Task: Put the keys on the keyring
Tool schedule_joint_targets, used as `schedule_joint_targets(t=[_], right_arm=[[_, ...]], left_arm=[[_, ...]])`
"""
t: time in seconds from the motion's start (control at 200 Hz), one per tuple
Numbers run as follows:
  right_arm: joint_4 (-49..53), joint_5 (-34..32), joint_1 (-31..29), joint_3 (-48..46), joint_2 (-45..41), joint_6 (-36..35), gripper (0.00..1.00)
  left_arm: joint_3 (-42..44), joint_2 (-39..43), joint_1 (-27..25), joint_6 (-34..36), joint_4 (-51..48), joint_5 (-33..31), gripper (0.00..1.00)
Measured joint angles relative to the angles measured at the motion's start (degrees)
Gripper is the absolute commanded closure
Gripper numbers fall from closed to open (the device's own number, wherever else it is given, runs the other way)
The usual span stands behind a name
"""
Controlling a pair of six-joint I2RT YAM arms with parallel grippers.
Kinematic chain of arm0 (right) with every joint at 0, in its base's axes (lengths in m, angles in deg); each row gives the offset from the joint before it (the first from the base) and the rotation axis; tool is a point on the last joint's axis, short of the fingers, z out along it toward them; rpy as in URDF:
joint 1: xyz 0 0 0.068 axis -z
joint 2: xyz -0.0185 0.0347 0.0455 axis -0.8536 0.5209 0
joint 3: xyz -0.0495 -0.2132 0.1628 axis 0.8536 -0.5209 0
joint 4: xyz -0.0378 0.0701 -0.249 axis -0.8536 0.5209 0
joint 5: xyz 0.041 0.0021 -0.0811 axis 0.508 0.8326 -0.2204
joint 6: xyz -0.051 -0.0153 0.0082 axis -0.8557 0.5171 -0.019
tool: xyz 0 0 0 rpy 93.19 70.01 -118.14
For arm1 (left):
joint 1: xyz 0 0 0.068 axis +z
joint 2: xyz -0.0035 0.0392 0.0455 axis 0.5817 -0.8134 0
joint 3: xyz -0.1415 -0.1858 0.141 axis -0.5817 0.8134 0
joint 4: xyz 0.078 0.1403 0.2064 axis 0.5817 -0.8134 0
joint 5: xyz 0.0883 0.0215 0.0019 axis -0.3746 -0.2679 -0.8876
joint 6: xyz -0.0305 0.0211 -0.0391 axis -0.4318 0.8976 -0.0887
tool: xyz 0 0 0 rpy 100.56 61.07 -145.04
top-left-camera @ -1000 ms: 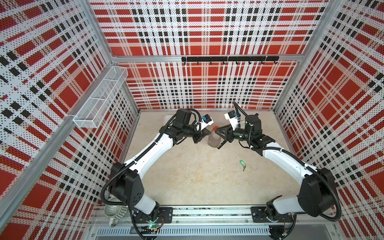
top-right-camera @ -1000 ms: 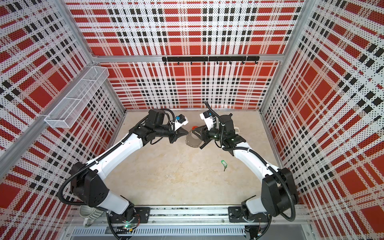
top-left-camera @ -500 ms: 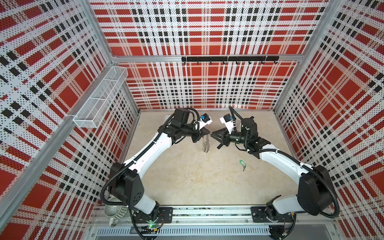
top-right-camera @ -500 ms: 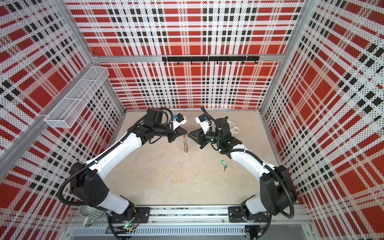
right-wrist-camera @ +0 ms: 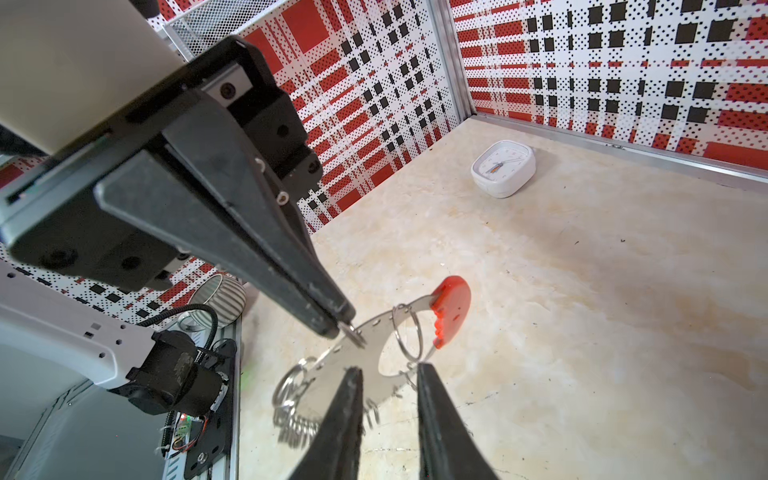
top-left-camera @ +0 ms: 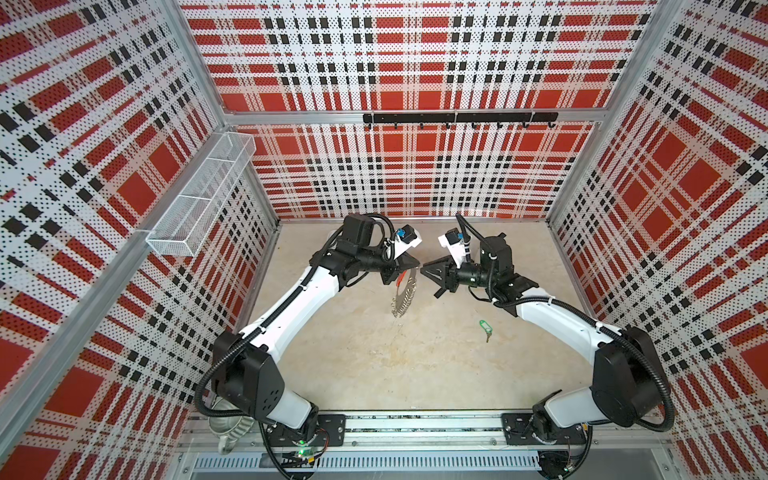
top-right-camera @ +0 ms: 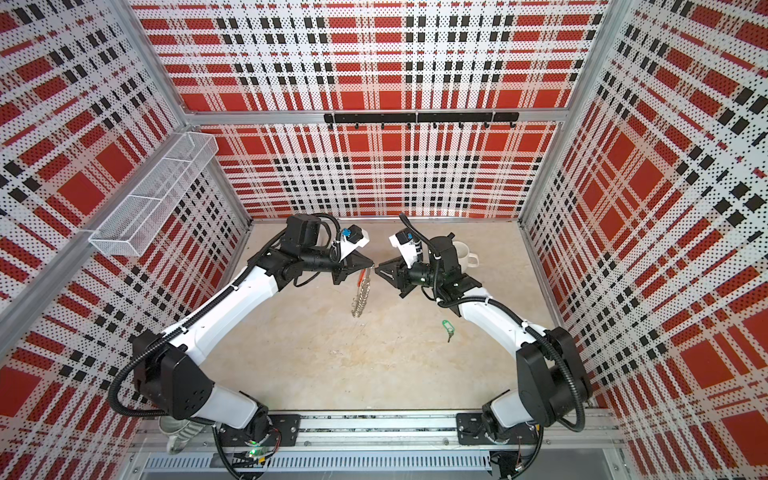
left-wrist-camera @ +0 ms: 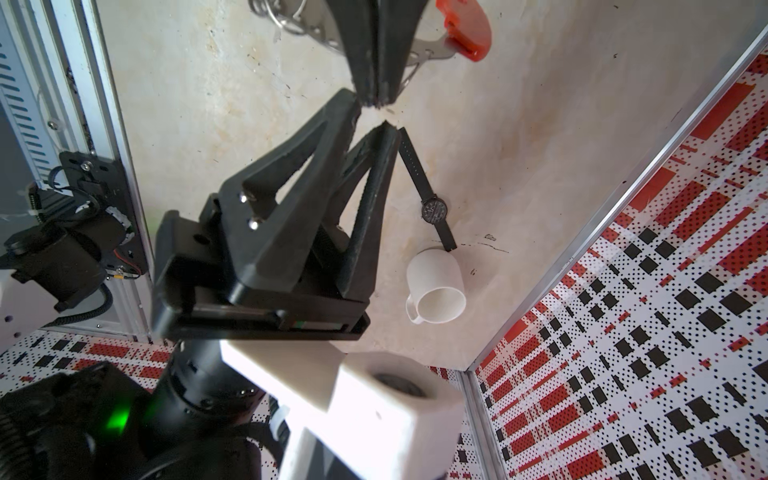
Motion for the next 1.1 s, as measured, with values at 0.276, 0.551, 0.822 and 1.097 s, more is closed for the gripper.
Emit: schedule_joint_targets(t=[0.276, 0.551, 0.822, 1.097], right_arm=[[-0.02, 0.57, -0.07, 0.15, 0.0, -0.09, 0.71], [0.04, 1.2, -0.37, 1.75, 0.61, -0.11, 0.68], [0.09, 1.81, -0.79, 2.14, 1.07, -0.11, 0.7], [0.31, 2.19, -1.05, 3.02, 1.53, -0.33, 0.68]], left_arm=[[0.0, 0.0, 0.0, -0.02, -0.07, 0.79, 1.0], [0.0, 0.0, 0.0, -0.04, -0.09, 1.16, 1.0], [0.0, 0.0, 0.09, -0.07, -0.48, 1.25, 1.0], [0.0, 0.0, 0.09, -0.07, -0.48, 1.38, 1.0]])
